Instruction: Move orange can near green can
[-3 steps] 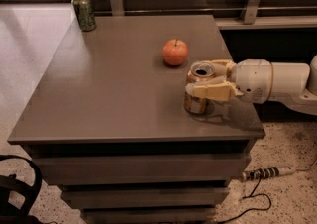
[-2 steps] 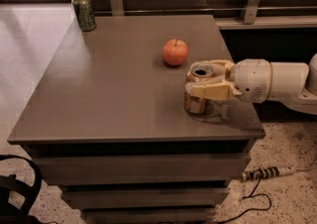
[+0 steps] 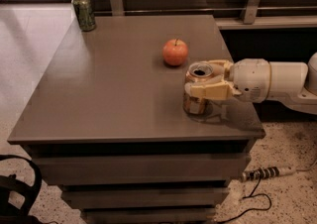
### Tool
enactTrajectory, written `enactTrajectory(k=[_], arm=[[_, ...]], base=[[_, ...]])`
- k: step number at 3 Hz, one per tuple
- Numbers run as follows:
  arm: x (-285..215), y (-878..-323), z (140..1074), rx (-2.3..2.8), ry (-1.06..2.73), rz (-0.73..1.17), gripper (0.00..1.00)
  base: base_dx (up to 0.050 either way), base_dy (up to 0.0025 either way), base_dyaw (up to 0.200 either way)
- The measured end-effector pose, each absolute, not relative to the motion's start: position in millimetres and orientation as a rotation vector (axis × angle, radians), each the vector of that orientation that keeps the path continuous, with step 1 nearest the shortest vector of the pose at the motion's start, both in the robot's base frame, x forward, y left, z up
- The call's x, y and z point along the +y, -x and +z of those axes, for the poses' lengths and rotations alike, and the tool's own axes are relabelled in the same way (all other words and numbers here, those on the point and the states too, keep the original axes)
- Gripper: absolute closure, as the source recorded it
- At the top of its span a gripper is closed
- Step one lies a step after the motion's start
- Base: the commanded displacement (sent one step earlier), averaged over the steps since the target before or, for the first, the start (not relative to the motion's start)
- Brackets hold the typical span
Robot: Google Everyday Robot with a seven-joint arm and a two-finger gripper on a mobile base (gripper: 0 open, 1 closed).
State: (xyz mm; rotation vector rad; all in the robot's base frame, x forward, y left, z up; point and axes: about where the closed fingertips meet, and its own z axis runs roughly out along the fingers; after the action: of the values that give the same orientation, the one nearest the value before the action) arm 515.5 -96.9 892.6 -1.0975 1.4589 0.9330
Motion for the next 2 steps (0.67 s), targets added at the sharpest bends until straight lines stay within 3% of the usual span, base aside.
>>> enactTrajectory(k=[2], arm=[[-126.5, -548.1, 958.5, 1.441, 1.078, 0.902, 1.00]], base=[[0.000, 0.00000, 0.000]])
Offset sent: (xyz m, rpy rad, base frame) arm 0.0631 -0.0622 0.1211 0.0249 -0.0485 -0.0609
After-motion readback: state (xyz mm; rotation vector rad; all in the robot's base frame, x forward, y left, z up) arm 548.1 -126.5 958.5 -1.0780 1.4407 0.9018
